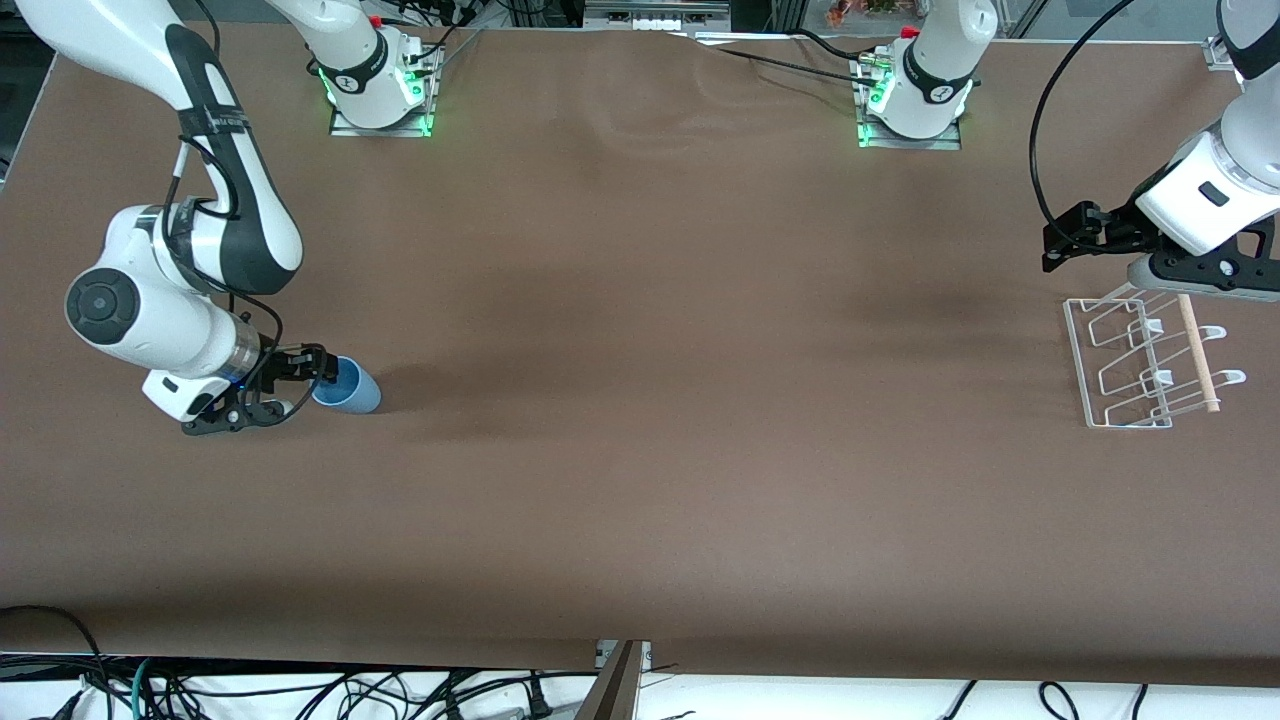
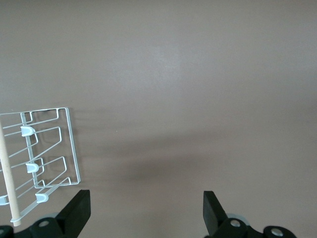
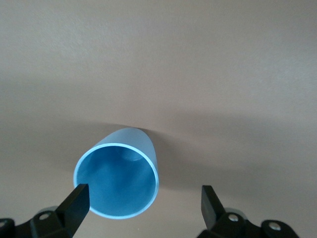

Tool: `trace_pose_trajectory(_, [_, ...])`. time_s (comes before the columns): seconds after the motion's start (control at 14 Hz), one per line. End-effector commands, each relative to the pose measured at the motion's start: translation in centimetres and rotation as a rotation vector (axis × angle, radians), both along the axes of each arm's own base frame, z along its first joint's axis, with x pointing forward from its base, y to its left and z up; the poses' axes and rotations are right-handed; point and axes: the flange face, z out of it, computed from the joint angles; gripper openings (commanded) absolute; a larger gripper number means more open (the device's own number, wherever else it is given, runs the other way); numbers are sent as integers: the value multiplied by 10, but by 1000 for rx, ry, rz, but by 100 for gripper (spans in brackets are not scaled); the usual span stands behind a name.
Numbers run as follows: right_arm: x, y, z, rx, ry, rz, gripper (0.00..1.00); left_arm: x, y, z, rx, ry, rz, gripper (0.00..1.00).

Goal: Transfer cup to left arm and place on rack
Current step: 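Lower the right gripper and grasp the blue cup from its side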

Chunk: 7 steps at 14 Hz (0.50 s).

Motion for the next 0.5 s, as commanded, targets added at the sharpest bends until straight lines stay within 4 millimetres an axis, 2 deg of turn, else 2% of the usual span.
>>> trace_pose_trajectory(0.0, [-1,-5,-14,7,3,16,100,-1,-3,1,-11,6,-1,100])
trace_pose_trajectory(0.43, [-8,-9,-59,8,51,8,100,-1,-3,1,-12,6,-1,100])
